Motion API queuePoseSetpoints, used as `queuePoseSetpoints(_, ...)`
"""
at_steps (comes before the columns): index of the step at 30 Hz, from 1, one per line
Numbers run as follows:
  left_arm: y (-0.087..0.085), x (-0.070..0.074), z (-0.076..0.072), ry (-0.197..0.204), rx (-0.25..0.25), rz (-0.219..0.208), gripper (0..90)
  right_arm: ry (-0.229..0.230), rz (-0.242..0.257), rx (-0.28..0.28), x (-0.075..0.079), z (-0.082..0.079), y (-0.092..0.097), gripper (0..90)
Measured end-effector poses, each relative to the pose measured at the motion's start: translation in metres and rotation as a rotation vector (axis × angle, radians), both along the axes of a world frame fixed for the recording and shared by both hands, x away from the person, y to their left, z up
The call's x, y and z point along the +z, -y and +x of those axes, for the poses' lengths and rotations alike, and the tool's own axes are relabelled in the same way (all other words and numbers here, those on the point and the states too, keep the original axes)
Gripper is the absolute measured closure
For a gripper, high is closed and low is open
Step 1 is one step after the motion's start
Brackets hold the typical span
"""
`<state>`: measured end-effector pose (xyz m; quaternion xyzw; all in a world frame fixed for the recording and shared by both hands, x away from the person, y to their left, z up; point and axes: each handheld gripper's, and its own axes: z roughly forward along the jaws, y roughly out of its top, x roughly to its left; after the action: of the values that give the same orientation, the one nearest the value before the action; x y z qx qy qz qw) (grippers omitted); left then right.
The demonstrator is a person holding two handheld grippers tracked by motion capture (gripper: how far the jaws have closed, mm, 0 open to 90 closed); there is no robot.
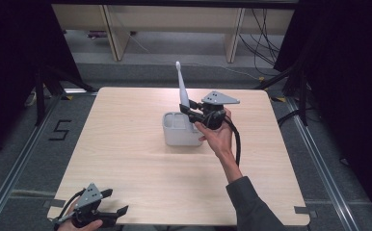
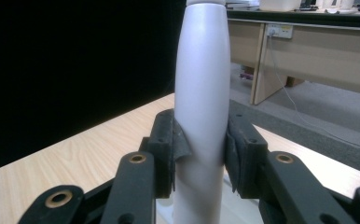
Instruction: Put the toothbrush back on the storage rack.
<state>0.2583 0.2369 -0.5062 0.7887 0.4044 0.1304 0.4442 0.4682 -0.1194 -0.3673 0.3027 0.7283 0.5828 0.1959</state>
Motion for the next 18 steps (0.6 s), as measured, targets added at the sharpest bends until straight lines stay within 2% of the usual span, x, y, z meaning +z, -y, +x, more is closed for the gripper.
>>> queuePoseSetpoints(2,-0.001,0.001,0.0,0.001,-0.007,0.022,14.9,0.009,-0.017,-0.01,0.0,0.004,0.0,66.6)
queuePoseSetpoints(4,-0.001,0.0,0.0,0.0,-0.005,0.014,14.9,0.001,-0.005,-0.019,-0.002,0.007,-0.002,66.6)
queuePoseSetpoints(7,0.0,0.0,0.0,-0.003,-0.004,0.001,14.9,0.013,-0.005,-0.04,-0.004,0.014,-0.004,66.6)
queuePoseSetpoints(10,0.0,0.0,0.0,-0.003,-0.001,0.002,14.9,0.019,-0.002,-0.033,-0.006,0.019,-0.007,66.6)
queuePoseSetpoints(11,0.0,0.0,0.0,-0.003,-0.002,0.002,14.9,0.033,-0.016,-0.042,-0.007,0.021,-0.007,66.6)
queuePoseSetpoints(12,0.0,0.0,0.0,-0.004,-0.002,0.002,14.9,0.01,-0.003,-0.039,-0.008,0.022,-0.009,66.6)
queuePoseSetpoints(13,0.0,0.0,0.0,-0.004,-0.003,0.003,14.9,0.026,-0.011,-0.044,-0.01,0.024,-0.01,66.6)
queuePoseSetpoints(14,0.0,0.001,-0.001,-0.008,-0.001,0.011,14.9,0.024,-0.008,-0.042,-0.012,0.026,-0.011,66.6)
queuePoseSetpoints(16,0.0,0.0,0.0,0.001,-0.006,-0.008,14.9,0.022,-0.011,-0.047,-0.015,0.028,-0.013,66.6)
queuePoseSetpoints(17,0.0,0.0,0.0,-0.003,-0.005,-0.003,14.9,0.028,-0.018,-0.049,-0.017,0.03,-0.013,66.6)
queuePoseSetpoints(18,0.0,0.0,0.0,-0.003,-0.005,-0.004,14.9,0.014,-0.015,-0.056,-0.019,0.03,-0.014,66.6)
